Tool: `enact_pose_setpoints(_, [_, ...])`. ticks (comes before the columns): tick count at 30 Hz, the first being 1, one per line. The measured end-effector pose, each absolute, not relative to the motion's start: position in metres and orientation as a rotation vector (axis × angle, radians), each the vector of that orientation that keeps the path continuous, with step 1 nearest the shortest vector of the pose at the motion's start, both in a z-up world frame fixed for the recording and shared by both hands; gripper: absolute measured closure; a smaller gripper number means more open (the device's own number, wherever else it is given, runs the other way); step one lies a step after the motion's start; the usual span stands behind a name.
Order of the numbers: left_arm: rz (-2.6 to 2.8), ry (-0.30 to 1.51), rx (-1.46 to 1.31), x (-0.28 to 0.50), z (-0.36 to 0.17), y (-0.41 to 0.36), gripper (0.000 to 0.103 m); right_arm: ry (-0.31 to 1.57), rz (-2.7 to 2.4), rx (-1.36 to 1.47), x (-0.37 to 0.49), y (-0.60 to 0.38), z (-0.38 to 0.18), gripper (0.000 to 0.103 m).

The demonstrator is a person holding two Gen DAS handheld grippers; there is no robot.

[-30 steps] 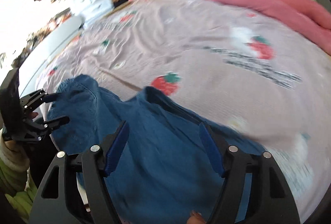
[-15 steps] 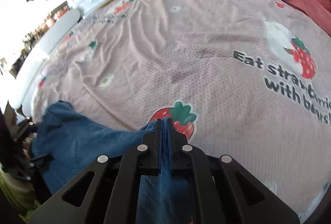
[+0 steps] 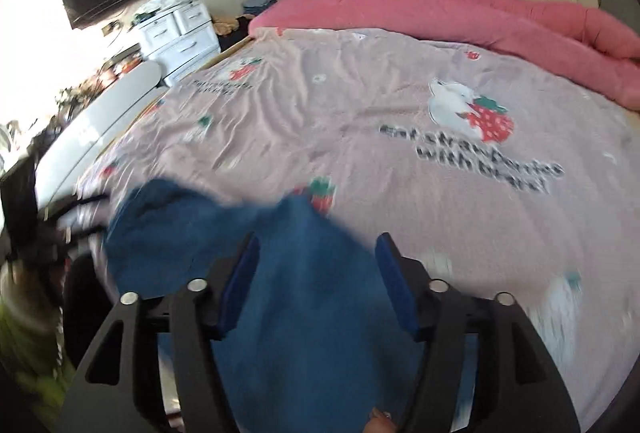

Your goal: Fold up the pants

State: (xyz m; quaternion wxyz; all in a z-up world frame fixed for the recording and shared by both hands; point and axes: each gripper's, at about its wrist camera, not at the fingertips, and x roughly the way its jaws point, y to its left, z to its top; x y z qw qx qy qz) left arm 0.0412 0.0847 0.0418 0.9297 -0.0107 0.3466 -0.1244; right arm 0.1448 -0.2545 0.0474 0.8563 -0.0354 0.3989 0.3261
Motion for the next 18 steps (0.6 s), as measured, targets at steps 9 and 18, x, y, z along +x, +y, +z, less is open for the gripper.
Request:
enact_pose_setpoints(9, [-0.238, 0.877, 0.055, 0.062, -0.013, 0.047, 0.033, 1.01, 0.578, -0.132, 0.084, -0.268, -0.025, 0.041])
enact_pose_setpoints(18, [-0.288, 0.913, -0.119, 0.068, -0.029, 0.104, 0.07, 1.063, 0.501, 0.049, 0.07, -0.33, -0.041, 0.038])
